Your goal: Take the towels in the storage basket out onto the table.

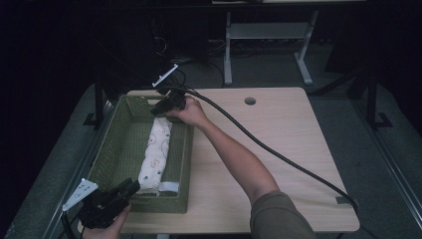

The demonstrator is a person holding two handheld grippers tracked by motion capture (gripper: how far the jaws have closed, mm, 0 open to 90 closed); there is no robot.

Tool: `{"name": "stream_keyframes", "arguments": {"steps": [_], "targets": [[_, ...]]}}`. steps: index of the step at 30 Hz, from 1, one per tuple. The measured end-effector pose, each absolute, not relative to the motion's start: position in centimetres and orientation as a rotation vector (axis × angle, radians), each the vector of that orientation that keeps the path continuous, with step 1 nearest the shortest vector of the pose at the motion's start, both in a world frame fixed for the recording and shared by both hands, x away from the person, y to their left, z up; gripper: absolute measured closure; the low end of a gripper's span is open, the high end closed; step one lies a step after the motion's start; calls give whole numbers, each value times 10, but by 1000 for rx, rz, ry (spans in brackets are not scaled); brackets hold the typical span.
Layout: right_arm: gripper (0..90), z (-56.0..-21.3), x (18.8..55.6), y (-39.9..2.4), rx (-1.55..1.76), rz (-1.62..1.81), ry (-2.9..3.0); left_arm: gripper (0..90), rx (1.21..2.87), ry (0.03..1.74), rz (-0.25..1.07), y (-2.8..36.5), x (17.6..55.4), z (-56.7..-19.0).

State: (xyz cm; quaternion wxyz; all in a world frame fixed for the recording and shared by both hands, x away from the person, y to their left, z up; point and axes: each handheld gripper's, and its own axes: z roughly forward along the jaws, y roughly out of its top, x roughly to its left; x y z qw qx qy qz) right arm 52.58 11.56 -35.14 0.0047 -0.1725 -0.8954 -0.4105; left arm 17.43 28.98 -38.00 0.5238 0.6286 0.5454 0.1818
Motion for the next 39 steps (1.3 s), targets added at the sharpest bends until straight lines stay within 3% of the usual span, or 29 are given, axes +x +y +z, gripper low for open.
{"name": "stream_keyframes", "arguments": {"steps": [21, 39], "targets": [[499, -320, 496, 56, -516, -1418, -2727, 651, 1560, 1179, 436, 254, 181, -364], [435, -305, 489, -1, -564, -1487, -2702, 603, 1541, 1132, 393, 240, 195, -356]]}}
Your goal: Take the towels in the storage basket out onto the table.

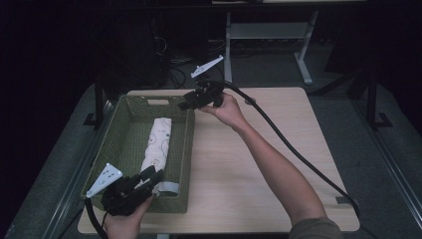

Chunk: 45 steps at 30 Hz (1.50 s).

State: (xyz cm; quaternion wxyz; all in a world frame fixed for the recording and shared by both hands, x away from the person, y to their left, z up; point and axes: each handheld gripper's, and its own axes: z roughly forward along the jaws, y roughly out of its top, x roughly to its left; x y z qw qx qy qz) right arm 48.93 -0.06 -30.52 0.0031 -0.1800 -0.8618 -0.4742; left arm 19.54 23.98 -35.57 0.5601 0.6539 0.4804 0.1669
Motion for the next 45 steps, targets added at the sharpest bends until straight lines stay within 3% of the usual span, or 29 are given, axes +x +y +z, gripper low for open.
{"name": "stream_keyframes", "arguments": {"steps": [8, 14, 23, 45], "targets": [[414, -304, 489, -10, -571, -1472, -2717, 569, 1511, 1115, 290, 242, 203, -356], [391, -302, 486, -17, -566, -1471, -2740, 412, 1489, 1078, 59, 243, 214, -357], [360, -304, 481, -40, -605, -1493, -2784, 315, 1490, 1020, -116, 229, 223, -353], [330, -315, 468, -111, -772, -1462, -2830, 288, 1538, 1035, -149, 206, 254, -344]]}}
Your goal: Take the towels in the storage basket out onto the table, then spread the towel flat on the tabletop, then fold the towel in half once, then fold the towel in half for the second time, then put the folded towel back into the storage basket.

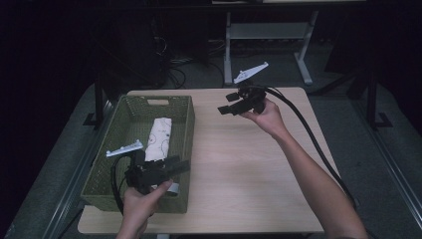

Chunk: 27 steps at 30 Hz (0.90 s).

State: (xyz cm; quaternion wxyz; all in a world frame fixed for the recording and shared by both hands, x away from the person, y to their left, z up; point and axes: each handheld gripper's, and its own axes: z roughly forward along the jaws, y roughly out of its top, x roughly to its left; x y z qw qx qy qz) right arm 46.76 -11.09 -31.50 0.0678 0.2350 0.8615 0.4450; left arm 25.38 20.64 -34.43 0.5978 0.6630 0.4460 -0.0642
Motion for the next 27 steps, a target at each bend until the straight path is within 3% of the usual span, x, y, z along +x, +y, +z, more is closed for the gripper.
{"name": "stream_keyframes", "arguments": {"steps": [27], "targets": [[310, -339, 438, -200, 862, 1339, 2496, 280, 1615, 1000, -189, 165, 274, -341]]}}
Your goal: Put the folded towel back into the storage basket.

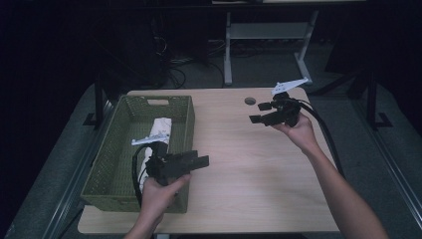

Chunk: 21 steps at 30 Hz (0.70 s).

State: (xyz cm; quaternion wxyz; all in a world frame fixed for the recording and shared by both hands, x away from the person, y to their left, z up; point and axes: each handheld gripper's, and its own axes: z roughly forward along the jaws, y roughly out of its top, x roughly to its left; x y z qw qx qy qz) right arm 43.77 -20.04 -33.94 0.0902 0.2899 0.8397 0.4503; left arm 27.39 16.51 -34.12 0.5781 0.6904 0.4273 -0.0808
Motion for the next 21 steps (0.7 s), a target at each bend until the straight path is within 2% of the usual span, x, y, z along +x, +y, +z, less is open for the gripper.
{"name": "stream_keyframes", "arguments": {"steps": [21], "targets": [[238, -353, 416, -243, 949, 1331, 2441, 276, 1656, 976, -204, 139, 282, -342]]}}
